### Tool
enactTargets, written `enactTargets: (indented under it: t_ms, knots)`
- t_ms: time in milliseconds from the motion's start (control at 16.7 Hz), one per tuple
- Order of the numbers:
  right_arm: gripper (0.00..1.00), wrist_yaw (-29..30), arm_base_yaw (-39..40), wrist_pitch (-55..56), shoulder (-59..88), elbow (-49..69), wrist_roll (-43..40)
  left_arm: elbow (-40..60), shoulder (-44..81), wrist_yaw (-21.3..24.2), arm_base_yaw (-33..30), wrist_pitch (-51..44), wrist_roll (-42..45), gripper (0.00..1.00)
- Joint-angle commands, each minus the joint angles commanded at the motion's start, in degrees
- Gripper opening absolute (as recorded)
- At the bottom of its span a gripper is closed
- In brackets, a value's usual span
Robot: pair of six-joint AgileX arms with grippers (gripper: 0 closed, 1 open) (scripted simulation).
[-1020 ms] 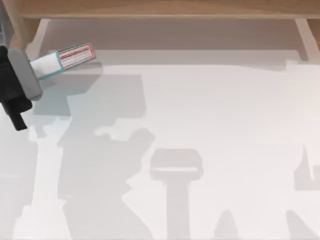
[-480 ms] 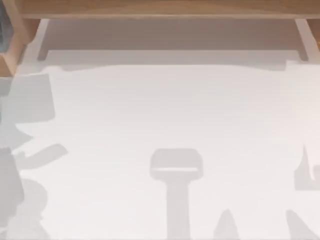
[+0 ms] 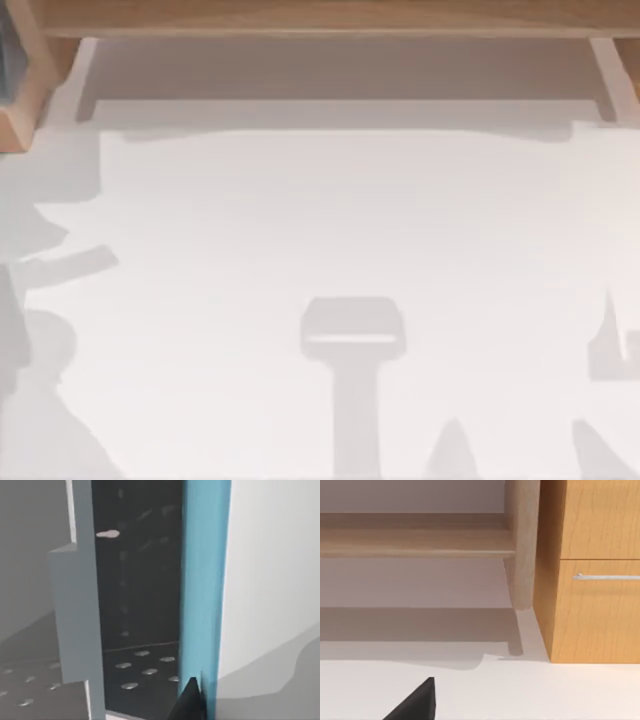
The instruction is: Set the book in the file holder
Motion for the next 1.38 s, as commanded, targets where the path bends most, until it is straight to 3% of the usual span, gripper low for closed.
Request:
enactTargets:
  t_ms: [1140, 1380]
  knots:
    - [1.0, 0.0, 0.0, 0.0, 0.0, 0.0, 0.0, 6.64, 5.78, -2.03, -2.46, -0.5, -0.58, 0.0]
    - [1.0, 0.0, 0.0, 0.0, 0.0, 0.0, 0.0, 6.64, 5.78, -2.03, -2.46, -0.5, -0.58, 0.3]
